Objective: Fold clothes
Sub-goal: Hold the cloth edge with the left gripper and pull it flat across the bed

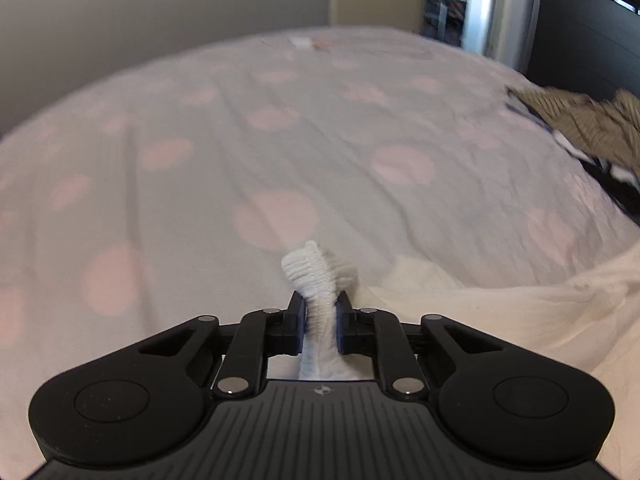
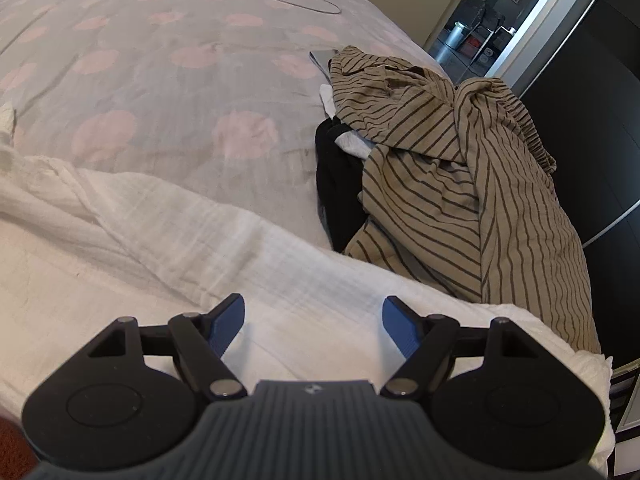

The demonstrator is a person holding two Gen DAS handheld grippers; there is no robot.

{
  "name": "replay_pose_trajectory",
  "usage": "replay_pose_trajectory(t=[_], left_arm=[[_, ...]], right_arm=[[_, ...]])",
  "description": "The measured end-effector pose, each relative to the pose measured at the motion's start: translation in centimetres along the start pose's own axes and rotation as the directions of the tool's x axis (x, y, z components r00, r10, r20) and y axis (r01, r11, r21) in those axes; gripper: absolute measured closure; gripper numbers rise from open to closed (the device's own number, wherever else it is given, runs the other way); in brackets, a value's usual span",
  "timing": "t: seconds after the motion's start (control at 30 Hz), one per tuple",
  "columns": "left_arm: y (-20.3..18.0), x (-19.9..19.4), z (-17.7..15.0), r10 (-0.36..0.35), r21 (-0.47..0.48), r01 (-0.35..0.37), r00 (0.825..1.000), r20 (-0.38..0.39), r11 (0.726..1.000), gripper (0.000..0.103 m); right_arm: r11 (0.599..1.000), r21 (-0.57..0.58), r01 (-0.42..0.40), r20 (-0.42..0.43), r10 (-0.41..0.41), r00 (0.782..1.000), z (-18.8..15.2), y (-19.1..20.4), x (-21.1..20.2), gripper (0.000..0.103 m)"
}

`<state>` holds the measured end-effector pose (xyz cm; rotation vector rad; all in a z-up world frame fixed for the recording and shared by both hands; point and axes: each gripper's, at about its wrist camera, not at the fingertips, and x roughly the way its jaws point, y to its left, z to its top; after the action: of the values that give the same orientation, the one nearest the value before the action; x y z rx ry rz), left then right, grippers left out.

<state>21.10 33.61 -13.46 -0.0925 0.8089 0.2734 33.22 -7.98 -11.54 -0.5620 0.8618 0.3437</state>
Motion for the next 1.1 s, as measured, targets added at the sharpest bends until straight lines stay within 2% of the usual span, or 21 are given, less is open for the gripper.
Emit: replay_pose_trajectory(t=[0.17, 0.3, 0.43, 0.53, 0.63, 0.7, 0.73, 0.83, 0.93, 1.0, 1.1], left_arm=[[5.0, -6.8, 1.2, 0.104, -0.066, -0.098, 0.990, 0.094, 0.993, 0.088], [9.8, -13.3, 1.8, 0.234, -0.112, -0.219, 0.961, 0.147, 0.969, 0.088], [14.9, -18.8, 1.0, 0.391, -0.134, -0.375, 0.911, 0.128, 0.917, 0.088], [18.2, -22.1, -0.7, 0.501, -0.128, -0.489, 0.860, 0.094, 0.863, 0.088], [21.1, -24.4, -2.5, 0.573, -0.148, -0.562, 0.819, 0.036, 0.814, 0.088], [22.6, -25.2, -3.8, 0.599, -0.162, -0.593, 0.800, -0.008, 0.789, 0.088], [23.3, -25.5, -4.5, 0.605, -0.172, -0.601, 0.795, -0.030, 0.781, 0.088], [23.6, -25.3, -6.1, 0.598, -0.187, -0.598, 0.799, -0.066, 0.779, 0.088], [23.5, -25.1, -7.5, 0.590, -0.189, -0.596, 0.802, -0.090, 0.781, 0.088], [23.3, -25.1, -7.8, 0.589, -0.173, -0.594, 0.804, -0.088, 0.785, 0.088], [23.8, -24.9, -7.8, 0.580, -0.187, -0.586, 0.810, -0.087, 0.789, 0.087]], right_arm=[[0.999, -0.022, -0.031, -0.038, 0.030, 0.999, -0.4, 0.6, -0.6, 0.024], [0.996, -0.011, -0.091, -0.023, 0.091, 0.996, 0.0, 2.1, -2.0, 0.024], [0.987, -0.084, -0.140, 0.011, 0.142, 0.990, 0.7, 5.3, -4.2, 0.024], [0.976, -0.153, -0.153, 0.031, 0.159, 0.987, 1.1, 7.4, -5.6, 0.024], [0.967, -0.197, -0.162, 0.035, 0.172, 0.984, 1.4, 8.9, -6.6, 0.025], [0.965, -0.208, -0.162, 0.026, 0.171, 0.985, 1.6, 9.4, -6.7, 0.026], [0.964, -0.209, -0.167, 0.021, 0.175, 0.984, 1.7, 9.6, -6.7, 0.027], [0.960, -0.184, -0.209, 0.004, 0.214, 0.977, 2.4, 9.7, -5.8, 0.036], [0.945, -0.186, -0.267, -0.017, 0.269, 0.963, 3.2, 10.2, -5.4, 0.037], [0.924, -0.241, -0.296, -0.015, 0.302, 0.953, 3.7, 11.3, -5.9, 0.040], [0.868, -0.380, -0.320, -0.046, 0.328, 0.944, 4.1, 13.6, -6.1, 0.050]])
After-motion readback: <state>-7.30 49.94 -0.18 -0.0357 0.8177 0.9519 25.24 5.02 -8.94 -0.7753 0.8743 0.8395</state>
